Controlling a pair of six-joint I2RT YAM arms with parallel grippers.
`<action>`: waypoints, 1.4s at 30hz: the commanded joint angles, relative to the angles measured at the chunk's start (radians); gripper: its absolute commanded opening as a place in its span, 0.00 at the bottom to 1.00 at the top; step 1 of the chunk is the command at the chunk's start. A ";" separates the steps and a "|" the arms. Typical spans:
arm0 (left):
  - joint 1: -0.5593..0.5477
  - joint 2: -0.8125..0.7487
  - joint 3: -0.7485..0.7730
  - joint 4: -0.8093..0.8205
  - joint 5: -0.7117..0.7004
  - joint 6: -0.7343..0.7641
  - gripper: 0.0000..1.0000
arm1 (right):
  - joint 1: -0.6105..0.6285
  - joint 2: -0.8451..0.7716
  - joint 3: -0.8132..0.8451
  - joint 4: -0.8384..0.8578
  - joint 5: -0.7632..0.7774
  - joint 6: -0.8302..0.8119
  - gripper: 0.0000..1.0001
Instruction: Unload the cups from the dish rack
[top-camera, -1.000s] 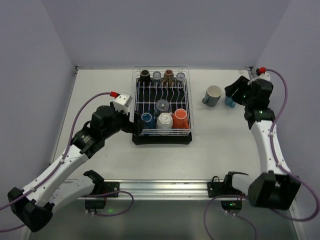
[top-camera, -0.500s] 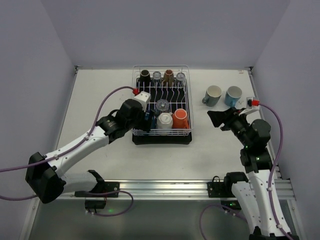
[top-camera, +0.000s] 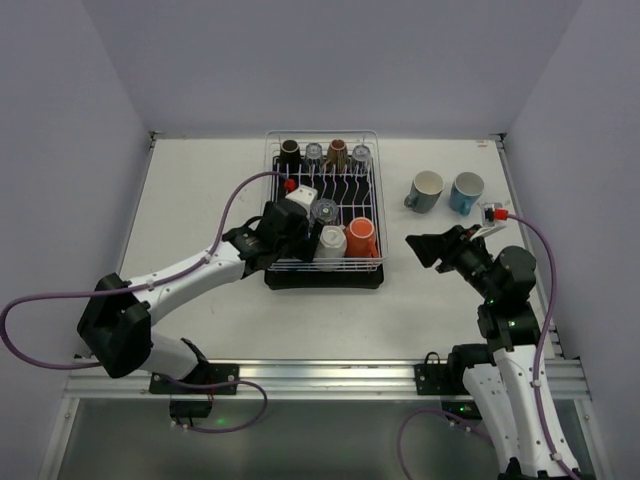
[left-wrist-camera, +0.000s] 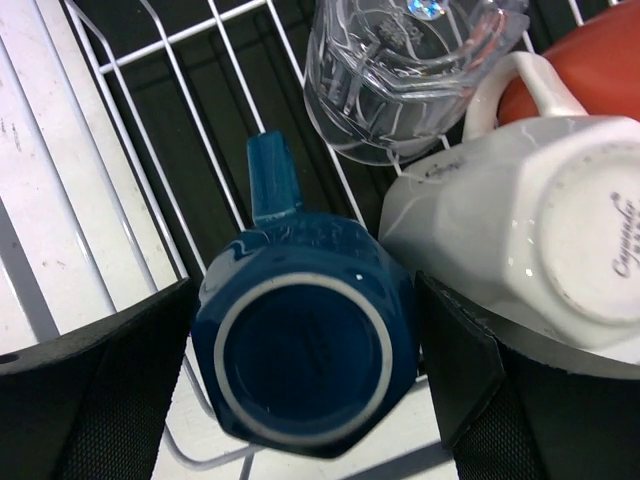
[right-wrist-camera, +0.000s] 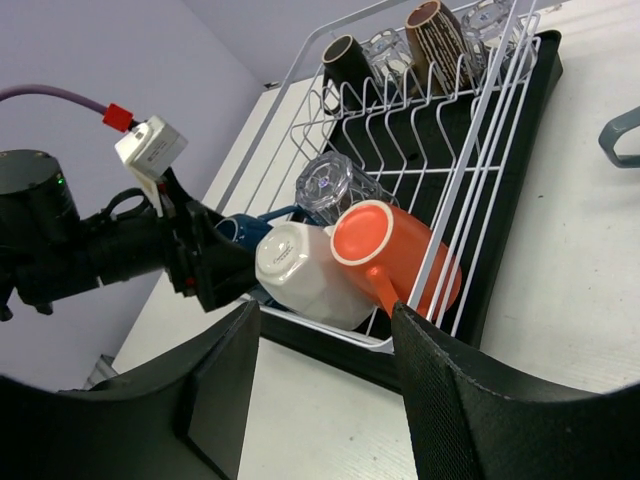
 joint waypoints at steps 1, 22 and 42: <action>-0.004 0.045 0.024 0.050 -0.037 -0.014 0.93 | 0.002 -0.012 0.020 0.002 -0.044 0.002 0.58; -0.002 -0.133 0.055 0.062 -0.078 0.011 0.14 | 0.076 0.057 0.068 0.086 -0.116 0.125 0.73; 0.021 -0.288 0.225 0.151 0.152 -0.118 0.07 | 0.450 0.414 0.049 0.656 0.022 0.282 0.74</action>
